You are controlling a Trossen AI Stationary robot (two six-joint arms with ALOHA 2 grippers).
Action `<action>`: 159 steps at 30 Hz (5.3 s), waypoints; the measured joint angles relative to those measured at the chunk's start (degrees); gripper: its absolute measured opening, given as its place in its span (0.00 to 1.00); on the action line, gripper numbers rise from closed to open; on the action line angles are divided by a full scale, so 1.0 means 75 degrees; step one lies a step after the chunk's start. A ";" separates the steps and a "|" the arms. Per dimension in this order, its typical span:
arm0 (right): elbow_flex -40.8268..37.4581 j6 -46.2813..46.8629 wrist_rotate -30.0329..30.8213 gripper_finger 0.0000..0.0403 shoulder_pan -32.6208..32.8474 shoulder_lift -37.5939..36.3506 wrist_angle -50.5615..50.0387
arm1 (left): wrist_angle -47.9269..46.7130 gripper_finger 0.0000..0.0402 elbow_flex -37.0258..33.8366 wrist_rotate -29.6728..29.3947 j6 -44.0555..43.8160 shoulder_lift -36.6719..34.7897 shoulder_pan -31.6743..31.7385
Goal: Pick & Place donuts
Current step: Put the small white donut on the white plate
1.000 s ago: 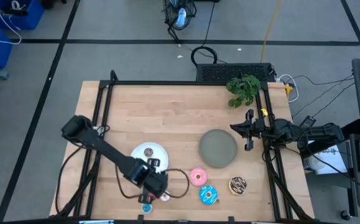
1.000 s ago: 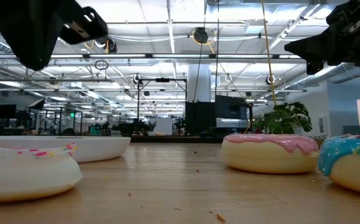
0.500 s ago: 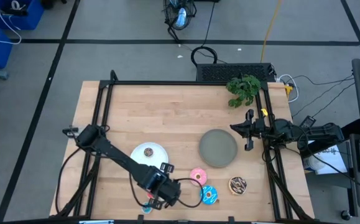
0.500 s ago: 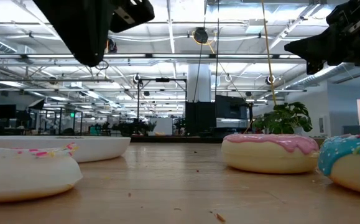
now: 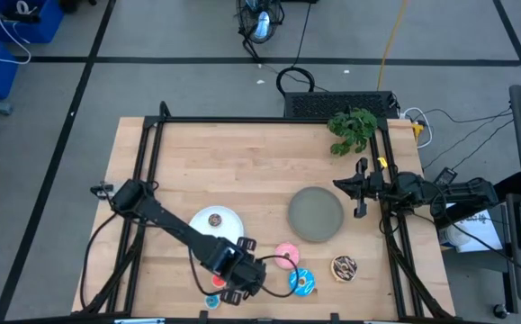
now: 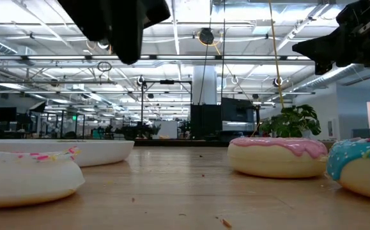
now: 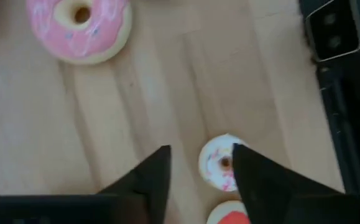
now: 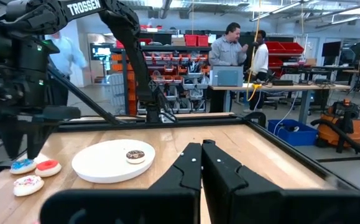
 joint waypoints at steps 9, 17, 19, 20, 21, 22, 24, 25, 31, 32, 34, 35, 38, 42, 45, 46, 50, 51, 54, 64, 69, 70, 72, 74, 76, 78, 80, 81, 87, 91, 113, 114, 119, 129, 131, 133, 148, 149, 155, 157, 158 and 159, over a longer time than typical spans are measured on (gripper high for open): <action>0.0000 -0.0003 0.0006 0.00 0.0000 0.0000 -0.0003 | 0.0192 0.76 -0.0188 0.0366 0.0115 0.0033 -0.0078; 0.0000 -0.0002 0.0006 0.00 0.0000 0.0000 -0.0003 | 0.1008 0.82 -0.1019 0.0586 0.0374 0.0052 -0.0145; -0.0001 0.0000 0.0006 0.00 0.0000 0.0000 -0.0003 | 0.1430 0.81 -0.1246 0.0584 0.0426 0.0052 -0.0160; 0.0000 0.0000 0.0006 0.00 0.0000 0.0000 -0.0003 | 0.1629 0.81 -0.1378 0.0572 0.0434 0.0052 -0.0167; 0.0000 0.0000 0.0006 0.00 0.0000 0.0000 -0.0003 | 0.1720 0.80 -0.1489 0.0539 0.0432 0.0052 -0.0176; 0.0000 0.0000 0.0006 0.00 0.0000 0.0000 -0.0003 | 0.1737 0.80 -0.1583 0.0525 0.0407 0.0054 -0.0183; 0.0000 0.0014 0.0006 0.00 0.0000 0.0000 -0.0003 | 0.1741 0.81 -0.1697 0.0538 0.0342 0.0055 -0.0196; -0.0001 0.0020 0.0006 0.00 0.0000 0.0000 -0.0004 | 0.1775 0.81 -0.1721 0.0543 0.0338 0.0055 -0.0207; -0.0001 0.0024 0.0006 0.00 0.0000 0.0000 -0.0006 | 0.1977 0.84 -0.1728 0.0543 0.0408 0.0113 -0.0332; 0.0000 0.0026 0.0006 0.00 0.0000 0.0000 -0.0006 | 0.1973 0.84 -0.1728 0.0555 0.0419 0.0158 -0.0344; -0.0001 0.0026 0.0007 0.00 0.0000 0.0001 -0.0006 | 0.1961 0.84 -0.1728 0.0548 0.0434 0.0311 -0.0362; 0.0000 0.0026 0.0006 0.00 0.0000 0.0003 -0.0007 | 0.1983 0.84 -0.1728 0.0548 0.0434 0.0392 -0.0360; -0.0001 0.0029 -0.0007 0.00 0.0000 0.0007 -0.0009 | 0.2028 0.84 -0.1717 0.0516 0.0453 0.0577 -0.0347; 0.0000 0.0029 -0.0009 0.00 0.0000 0.0032 -0.0006 | 0.2077 0.84 -0.1697 0.0531 0.0482 0.0665 -0.0334; 0.0000 0.0029 -0.0003 0.00 0.0000 0.0039 -0.0010 | 0.2071 0.84 -0.1696 0.0514 0.0525 0.0676 -0.0331; 0.0000 0.0029 -0.0003 0.00 0.0000 0.0043 -0.0009 | 0.2047 0.84 -0.1696 0.0525 0.0501 0.0676 -0.0328; 0.0000 0.0029 -0.0003 0.00 0.0000 0.0047 -0.0009 | 0.1974 0.84 -0.1699 0.0633 0.0346 0.0679 -0.0308; 0.0000 0.0029 -0.0003 0.00 0.0000 0.0047 -0.0012 | 0.1957 0.84 -0.1699 0.0634 0.0338 0.0681 -0.0308; -0.0001 0.0029 -0.0009 0.00 0.0000 0.0047 -0.0012 | 0.1856 0.83 -0.1702 0.0653 0.0262 0.0686 -0.0310; 0.0000 0.0029 -0.0012 0.00 0.0000 0.0050 -0.0011 | 0.1531 0.67 -0.1708 0.0860 -0.0116 0.0694 -0.0299; -0.0001 0.0029 -0.0015 0.00 0.0000 0.0050 -0.0012 | 0.1506 0.69 -0.1714 0.0870 -0.0036 0.0694 -0.0308; 0.0000 0.0029 -0.0017 0.00 0.0000 0.0050 -0.0012 | 0.1499 0.71 -0.1714 0.0875 0.0028 0.0694 -0.0311; 0.0000 0.0029 -0.0017 0.00 0.0000 0.0050 -0.0012 | 0.1458 0.75 -0.1710 0.0877 0.0032 0.0694 -0.0334; -0.0001 0.0029 -0.0017 0.00 0.0000 0.0050 -0.0015 | 0.1342 0.79 -0.1708 0.0912 -0.0070 0.0694 -0.0339; -0.0002 0.0029 -0.0017 0.00 0.0000 0.0050 -0.0015 | 0.1215 0.83 -0.1712 0.0989 -0.0202 0.0694 -0.0344; -0.0002 0.0032 -0.0018 0.00 0.0000 0.0050 -0.0017 | 0.1215 0.85 -0.1711 0.1004 -0.0331 0.0694 -0.0349; -0.0001 0.0032 -0.0020 0.00 0.0000 0.0050 -0.0021 | 0.1220 0.86 -0.1711 0.0996 -0.0371 0.0694 -0.0352; 0.0000 0.0032 -0.0020 0.00 0.0000 0.0050 -0.0026 | 0.1225 0.86 -0.1711 0.0972 -0.0355 0.0694 -0.0352; 0.0000 0.0032 -0.0020 0.00 0.0000 0.0050 -0.0027 | 0.1234 0.79 -0.1714 0.0825 -0.0280 0.0694 -0.0347; -0.0001 0.0032 -0.0020 0.00 0.0000 0.0050 -0.0028 | 0.1224 0.69 -0.1716 0.0791 -0.0225 0.0694 -0.0345; 0.0000 0.0035 -0.0020 0.00 0.0000 0.0058 -0.0023 | -0.0423 0.52 -0.0613 -0.0068 0.0005 -0.0512 -0.0245; 0.0000 0.0033 -0.0019 0.00 0.0000 0.0064 -0.0030 | -0.0465 0.53 -0.0547 -0.0118 0.0008 -0.0692 -0.0238; 0.0000 0.0032 -0.0020 0.00 0.0000 0.0078 -0.0026 | -0.0633 0.53 -0.0490 -0.0290 -0.0355 -0.1587 -0.0193; -0.0002 0.0035 -0.0020 0.00 0.0000 0.0079 -0.0019 | -0.1747 0.41 -0.0487 -0.0835 -0.1103 -0.2727 -0.0183; -0.0001 0.0035 -0.0020 0.00 0.0000 0.0079 -0.0016 | -0.2069 0.39 -0.0487 -0.0870 -0.1131 -0.2849 -0.0186; -0.0003 0.0032 -0.0023 0.00 0.0000 0.0079 -0.0015 | -0.2317 0.39 -0.0487 -0.0867 -0.1282 -0.2942 -0.0194; 0.0000 0.0071 -0.0023 0.00 0.0000 0.0079 -0.0009 | -0.3850 0.57 -0.0487 -0.1229 -0.2323 -0.3197 -0.0259; 0.0000 0.0087 -0.0023 0.00 0.0000 0.0079 -0.0009 | -0.3850 0.58 -0.0487 -0.1225 -0.2323 -0.3197 -0.0261; 0.0000 0.0090 -0.0023 0.00 0.0000 0.0079 -0.0009 | -0.3862 0.58 -0.0486 -0.1375 -0.2036 -0.3197 -0.0258; -0.0003 0.0090 -0.0023 0.00 0.0000 0.0079 -0.0009 | -0.3862 0.57 -0.0487 -0.1412 -0.1999 -0.3197 -0.0257; 0.0000 0.0090 -0.0023 0.00 0.0000 0.0079 -0.0009 | -0.3861 0.56 -0.0487 -0.1412 -0.1994 -0.3197 -0.0238; -0.0002 0.0090 -0.0023 0.00 0.0000 0.0079 -0.0009 | -0.3847 0.55 -0.0508 -0.1412 -0.1995 -0.3197 -0.0211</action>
